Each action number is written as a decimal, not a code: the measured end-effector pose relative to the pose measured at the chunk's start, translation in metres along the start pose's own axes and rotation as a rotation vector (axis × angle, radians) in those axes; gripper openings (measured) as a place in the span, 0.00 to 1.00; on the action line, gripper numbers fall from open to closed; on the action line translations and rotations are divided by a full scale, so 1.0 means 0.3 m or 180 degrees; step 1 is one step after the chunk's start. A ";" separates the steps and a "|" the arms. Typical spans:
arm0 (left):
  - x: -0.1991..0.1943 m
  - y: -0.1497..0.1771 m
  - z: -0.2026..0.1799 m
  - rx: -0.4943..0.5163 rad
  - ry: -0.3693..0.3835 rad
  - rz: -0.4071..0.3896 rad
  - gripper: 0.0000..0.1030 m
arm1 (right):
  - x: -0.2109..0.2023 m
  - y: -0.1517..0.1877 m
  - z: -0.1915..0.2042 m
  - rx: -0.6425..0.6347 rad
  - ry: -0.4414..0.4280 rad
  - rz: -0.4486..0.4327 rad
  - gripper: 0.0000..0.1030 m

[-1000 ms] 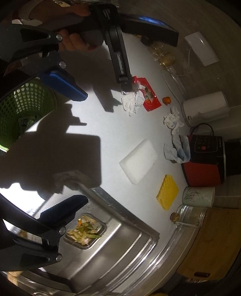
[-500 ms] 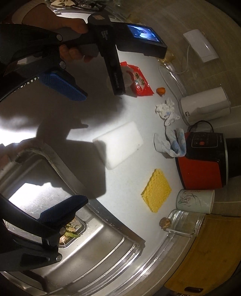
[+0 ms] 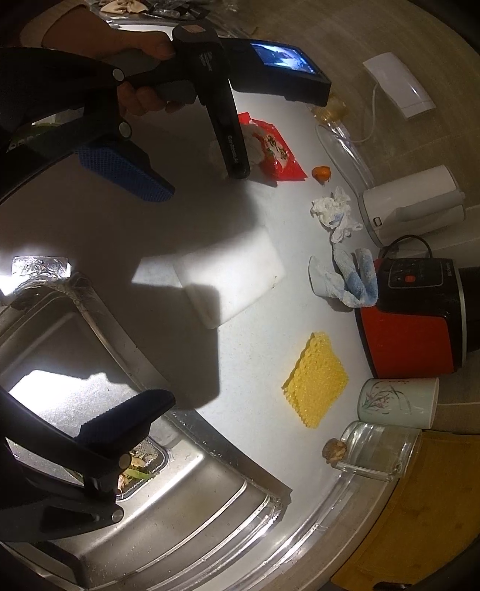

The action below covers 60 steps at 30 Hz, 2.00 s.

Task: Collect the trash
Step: 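Grasp the crumpled white tissue with the left tool while the right tool reaches the white foam block, then grasp the white foam block with the right tool, then drop the tissue into the green basket with the left tool while the right tool drops the foam block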

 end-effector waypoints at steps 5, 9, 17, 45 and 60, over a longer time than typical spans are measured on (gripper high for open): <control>-0.015 -0.007 -0.028 0.0141 0.0104 -0.0022 0.19 | 0.027 -0.011 0.005 -0.0043 -0.0013 0.0030 0.98; -0.014 -0.005 -0.036 0.0204 0.0184 -0.0012 0.10 | 0.068 -0.034 0.018 -0.0136 -0.0027 0.0065 0.98; -0.079 0.017 -0.046 0.0291 0.0359 -0.0029 0.07 | 0.182 -0.102 0.066 -0.0447 -0.0044 0.0126 0.98; -0.375 0.133 -0.031 0.0668 0.0704 -0.0024 0.07 | 0.214 -0.118 0.096 -0.0456 0.0140 0.0139 0.60; -0.508 0.368 0.061 0.1468 0.1040 0.0262 0.07 | -0.232 0.174 0.222 0.0214 0.0176 -0.0085 0.61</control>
Point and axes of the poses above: each gripper's, at about its wrist camera, not at the fingertips, and x roughly the way its jaws point, z to its left, y to its underside, the point moved 7 cm from there along x, roughly the way its jaws point, and after that the axes turned 9 degrees about y, right-handed, at the moved point
